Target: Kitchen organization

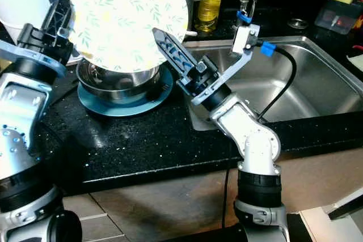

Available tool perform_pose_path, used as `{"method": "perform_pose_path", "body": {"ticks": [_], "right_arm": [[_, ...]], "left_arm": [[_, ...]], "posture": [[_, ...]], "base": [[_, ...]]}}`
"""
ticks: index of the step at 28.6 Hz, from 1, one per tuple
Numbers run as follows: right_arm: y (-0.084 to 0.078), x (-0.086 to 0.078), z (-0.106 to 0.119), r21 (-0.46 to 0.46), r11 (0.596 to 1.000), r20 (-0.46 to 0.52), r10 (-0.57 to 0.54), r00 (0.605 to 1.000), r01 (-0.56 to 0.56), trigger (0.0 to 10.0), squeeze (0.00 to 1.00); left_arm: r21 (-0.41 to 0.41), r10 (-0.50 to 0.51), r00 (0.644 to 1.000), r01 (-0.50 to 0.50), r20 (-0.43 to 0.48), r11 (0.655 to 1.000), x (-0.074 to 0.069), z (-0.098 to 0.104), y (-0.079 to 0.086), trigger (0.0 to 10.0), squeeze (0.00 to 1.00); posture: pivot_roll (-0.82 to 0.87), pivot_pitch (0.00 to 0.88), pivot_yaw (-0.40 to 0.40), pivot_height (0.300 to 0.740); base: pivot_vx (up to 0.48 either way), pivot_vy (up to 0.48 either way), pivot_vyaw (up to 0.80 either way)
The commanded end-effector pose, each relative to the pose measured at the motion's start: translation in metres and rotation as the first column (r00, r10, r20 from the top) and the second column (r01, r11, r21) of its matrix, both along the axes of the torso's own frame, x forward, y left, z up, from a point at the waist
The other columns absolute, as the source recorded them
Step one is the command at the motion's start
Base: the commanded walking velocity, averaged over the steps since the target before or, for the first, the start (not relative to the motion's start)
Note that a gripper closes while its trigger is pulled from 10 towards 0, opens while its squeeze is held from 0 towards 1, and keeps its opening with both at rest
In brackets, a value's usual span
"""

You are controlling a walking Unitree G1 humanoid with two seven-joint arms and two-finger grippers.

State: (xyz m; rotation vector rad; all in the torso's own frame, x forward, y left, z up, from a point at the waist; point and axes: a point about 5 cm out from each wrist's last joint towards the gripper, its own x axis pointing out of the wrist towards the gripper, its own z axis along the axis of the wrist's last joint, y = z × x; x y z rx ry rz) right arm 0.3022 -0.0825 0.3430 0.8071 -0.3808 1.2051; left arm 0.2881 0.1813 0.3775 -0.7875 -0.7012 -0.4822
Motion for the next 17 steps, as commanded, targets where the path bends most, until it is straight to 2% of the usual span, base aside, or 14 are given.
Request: {"method": "perform_pose_path", "body": {"ticks": [1,8,15,16,17], "right_arm": [[0.004,-0.003,-0.001,-0.015,1.000,0.017,0.019,1.000,-0.019,0.0,0.00],[0.003,-0.001,0.000,-0.008,1.000,0.019,0.007,1.000,-0.007,0.0,0.00],[-0.004,0.006,0.003,0.008,0.998,0.006,-0.056,0.998,0.056,0.0,0.00],[-0.006,0.007,0.003,0.016,0.997,0.002,-0.072,0.997,0.072,0.0,0.00],[-0.006,0.007,0.003,0.016,0.997,0.002,-0.072,0.997,0.072,0.0,0.00]], "left_arm": [[0.020,-0.001,1.000,0.001,0.026,1.000,-0.004,0.001,-0.005,0.0,0.00],[0.068,0.007,0.999,-0.009,0.034,0.998,-0.003,0.000,-0.007,0.0,0.00],[0.139,0.034,0.998,-0.040,0.045,0.989,0.000,0.000,-0.010,0.0,0.00],[0.147,0.038,0.998,-0.044,0.046,0.988,0.001,-0.001,-0.011,1.0,0.00],[0.147,0.038,0.998,-0.044,0.046,0.988,0.001,-0.001,-0.011,1.0,0.00]], "posture": [[0.03,0.218,-0.029,0.740],[0.02,0.213,-0.028,0.740],[0.01,0.207,-0.023,0.740],[0.01,0.205,-0.022,0.740],[0.01,0.205,-0.022,0.740]], "base": [[0.000,0.000,0.00],[0.000,0.000,0.00],[0.000,0.000,0.00],[0.000,0.000,0.00],[0.000,0.000,0.00]]}}
